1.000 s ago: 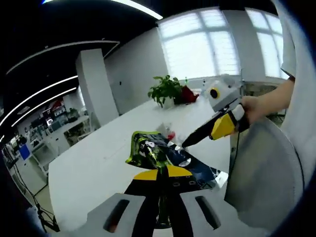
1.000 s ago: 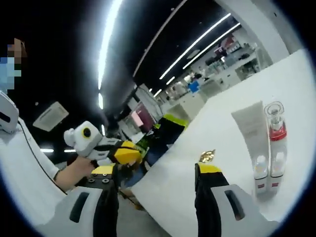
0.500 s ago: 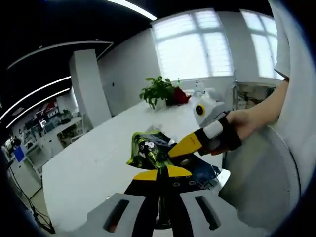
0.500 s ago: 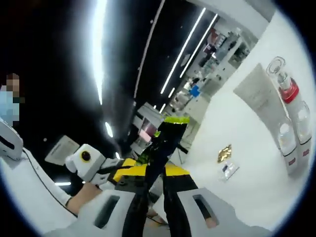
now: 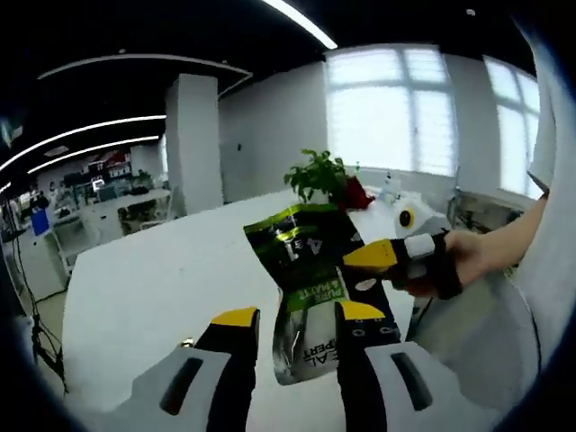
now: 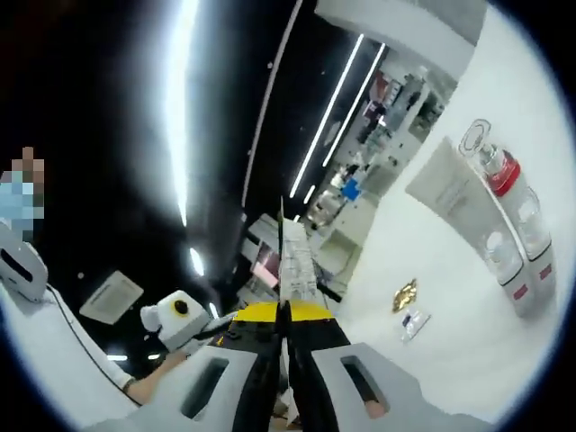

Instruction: Arrange the skincare products in the storage area until every visible bottle or jar stands upright without overlapping.

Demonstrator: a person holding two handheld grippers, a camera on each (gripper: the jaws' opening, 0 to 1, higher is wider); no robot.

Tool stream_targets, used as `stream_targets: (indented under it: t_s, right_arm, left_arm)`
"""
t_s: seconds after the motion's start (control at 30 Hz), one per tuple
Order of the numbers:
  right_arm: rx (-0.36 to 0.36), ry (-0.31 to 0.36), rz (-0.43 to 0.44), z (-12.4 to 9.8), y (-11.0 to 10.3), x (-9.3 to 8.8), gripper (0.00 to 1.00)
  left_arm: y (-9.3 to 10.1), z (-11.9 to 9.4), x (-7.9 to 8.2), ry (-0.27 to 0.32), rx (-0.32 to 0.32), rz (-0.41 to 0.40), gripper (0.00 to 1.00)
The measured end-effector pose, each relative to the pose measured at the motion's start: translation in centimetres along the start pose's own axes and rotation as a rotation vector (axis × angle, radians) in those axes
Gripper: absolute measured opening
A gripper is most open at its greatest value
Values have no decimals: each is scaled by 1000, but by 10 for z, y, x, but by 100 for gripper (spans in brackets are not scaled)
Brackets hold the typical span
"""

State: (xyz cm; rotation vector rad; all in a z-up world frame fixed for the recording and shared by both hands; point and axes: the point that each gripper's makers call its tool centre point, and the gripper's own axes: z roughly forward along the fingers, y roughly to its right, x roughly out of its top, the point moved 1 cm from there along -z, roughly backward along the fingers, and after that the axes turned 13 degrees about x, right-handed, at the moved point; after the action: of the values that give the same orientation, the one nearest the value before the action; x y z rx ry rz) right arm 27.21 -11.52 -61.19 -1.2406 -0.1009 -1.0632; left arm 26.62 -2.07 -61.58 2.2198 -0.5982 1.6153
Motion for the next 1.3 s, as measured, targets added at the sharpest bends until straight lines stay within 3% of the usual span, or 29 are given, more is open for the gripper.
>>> stream_targets:
  t_s: [0.1,0.2,0.3,0.43,0.5,0.6,0.7,0.73,0.77,0.83,0.9,1.0,1.1,1.17,1.23,1.3]
  right_arm:
    - [23,55,19,3,-4,9,1]
    - [56,121,52,7,-10,17,1]
    - [87,185,88,10,-15,21,1]
    - [97,212,122,13,-15,14,1]
    - [95,216,140,16,-14,9,1]
    - [88,243,184,18,-13,3,1]
    - [75,272,222,18,-10,-2,1]
    - [46,269,230,18,-6,-6,1]
    - [9,246,214,16,0,-10,1]
    - [-47,173,165,14,6,-20,2]
    - [-73,128,161,13,8,-25,3]
    - [-79,37,82,10,8,-30,7]
    - [-67,-42,69,5,3,-33,12]
    - [-63,-45,52,2,2,-28,16]
    - [-61,-32,43,-5,3,-20,20]
    - [-53,-19,51,-11,6,-10,22]
  left_arm:
    - [-4,0,-6,11,-3,-191,43]
    - [-9,1,-17,-6,-5,-290,50]
    - [3,3,-23,-22,-49,-414,54]
    - [20,3,-8,59,-141,-637,55]
    - [27,2,3,111,-189,-698,57]
    - [32,4,4,119,-186,-727,49]
    - [29,7,-1,111,-143,-735,25]
    - [28,7,-1,122,-136,-730,22]
    - [28,6,2,128,-140,-757,17]
    - [31,4,-3,105,-148,-721,11]
    - [32,4,-6,80,-144,-723,8]
    - [36,0,-5,35,-187,-802,0]
    - [36,-3,-2,21,-224,-790,0]
    - [39,-7,-5,-39,-262,-733,0]
    - [36,-9,-3,-58,-285,-752,0]
    - [39,-15,-1,-110,-357,-789,0]
